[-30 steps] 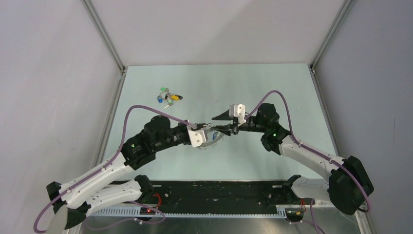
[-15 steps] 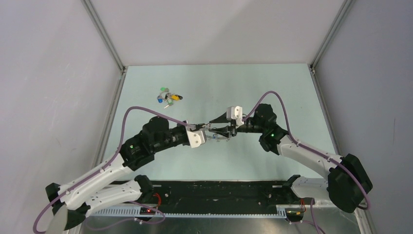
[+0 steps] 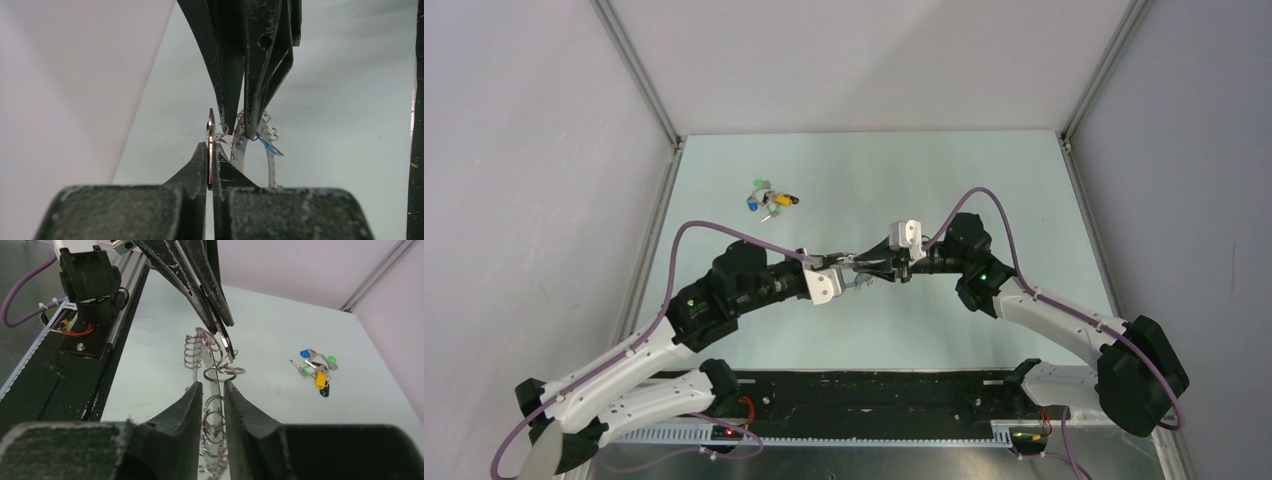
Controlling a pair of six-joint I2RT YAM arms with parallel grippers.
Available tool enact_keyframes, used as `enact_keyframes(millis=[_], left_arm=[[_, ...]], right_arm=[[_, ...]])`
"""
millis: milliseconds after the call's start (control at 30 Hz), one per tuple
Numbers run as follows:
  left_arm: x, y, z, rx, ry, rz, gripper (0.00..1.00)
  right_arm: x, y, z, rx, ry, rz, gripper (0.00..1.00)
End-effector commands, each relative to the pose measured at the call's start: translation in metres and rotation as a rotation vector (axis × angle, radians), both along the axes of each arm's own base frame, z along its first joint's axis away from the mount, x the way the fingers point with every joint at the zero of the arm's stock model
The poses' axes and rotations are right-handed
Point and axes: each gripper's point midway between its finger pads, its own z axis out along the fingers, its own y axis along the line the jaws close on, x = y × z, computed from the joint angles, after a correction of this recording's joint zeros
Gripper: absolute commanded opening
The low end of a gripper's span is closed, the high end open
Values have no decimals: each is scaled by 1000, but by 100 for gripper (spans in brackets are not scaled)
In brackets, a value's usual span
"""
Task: Remove the keys from the keyring
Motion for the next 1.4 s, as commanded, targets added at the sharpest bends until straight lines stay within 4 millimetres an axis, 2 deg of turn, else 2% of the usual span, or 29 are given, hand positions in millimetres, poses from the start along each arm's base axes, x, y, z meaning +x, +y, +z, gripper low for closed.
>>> enact_keyframes(millis=[0,367,1000,1200,1367], left_arm=[[-3,-3,23,-56,-67,-26,0],[-4,-4,22,-53,-69,-38,0],[-5,-4,22,-55,-72,-45,0],[-7,-4,24,-60,-75,-51,0],[-8,-4,25,-62,-76,-54,0]], right_arm=[[-4,3,34,65,-69,30,26],[14,1,48,85,-102,-50,35],[17,-17,49,57,-125,-49,44],[17,-13,50,72,-120,-35,44],[14,-1,47,58,-99,1,42]])
